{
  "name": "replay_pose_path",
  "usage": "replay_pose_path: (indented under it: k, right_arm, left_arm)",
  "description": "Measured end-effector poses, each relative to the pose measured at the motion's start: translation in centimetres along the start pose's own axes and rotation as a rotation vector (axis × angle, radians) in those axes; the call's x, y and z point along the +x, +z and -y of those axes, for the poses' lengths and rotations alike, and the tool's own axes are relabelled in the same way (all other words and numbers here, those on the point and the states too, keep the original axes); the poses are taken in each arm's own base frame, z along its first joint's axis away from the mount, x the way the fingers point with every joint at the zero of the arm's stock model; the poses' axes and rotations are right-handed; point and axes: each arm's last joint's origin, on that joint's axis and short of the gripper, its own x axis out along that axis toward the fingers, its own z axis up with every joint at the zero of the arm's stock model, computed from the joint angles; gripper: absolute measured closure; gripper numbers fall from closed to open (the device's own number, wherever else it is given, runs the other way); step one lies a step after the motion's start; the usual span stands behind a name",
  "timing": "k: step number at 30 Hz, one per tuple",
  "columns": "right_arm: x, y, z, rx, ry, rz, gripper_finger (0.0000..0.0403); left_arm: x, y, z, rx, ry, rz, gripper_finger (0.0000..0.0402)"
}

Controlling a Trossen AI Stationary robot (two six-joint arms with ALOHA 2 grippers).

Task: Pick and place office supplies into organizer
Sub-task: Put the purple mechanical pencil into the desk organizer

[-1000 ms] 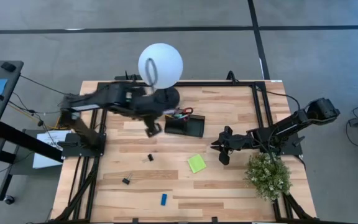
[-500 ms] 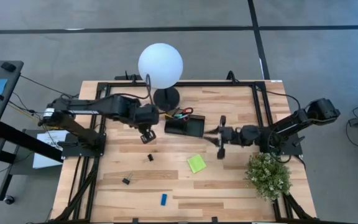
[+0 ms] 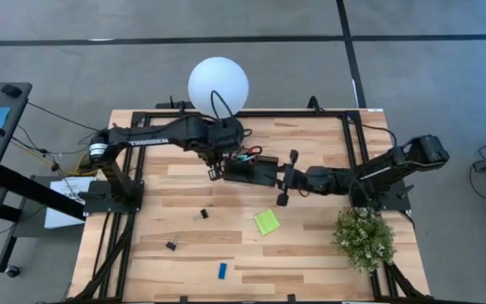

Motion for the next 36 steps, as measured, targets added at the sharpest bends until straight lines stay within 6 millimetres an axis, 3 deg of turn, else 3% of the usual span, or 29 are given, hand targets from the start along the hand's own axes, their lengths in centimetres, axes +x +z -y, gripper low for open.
replay_pose_path:
  k: [10,21,30,36]
  right_arm:
    - [1.4,-2.2,-1.2,-0.044,0.024,-0.095,0.0331]
    - [1.7,-2.2,-0.4,-0.038,-0.005,-0.091,0.0331]
    - [1.9,-2.3,0.0,-0.03,-0.018,-0.087,0.0331]
    - [1.9,-2.3,0.0,-0.032,-0.017,-0.092,0.0331]
  left_arm:
    - [-0.4,0.1,-0.1,0.037,0.031,-0.18,0.038]
    - [-1.0,1.1,-0.3,0.09,0.006,-0.13,0.038]
    - [1.6,2.0,-1.4,0.088,-0.056,-0.234,0.038]
    - [2.0,2.2,-1.9,0.09,-0.043,-0.239,0.0378]
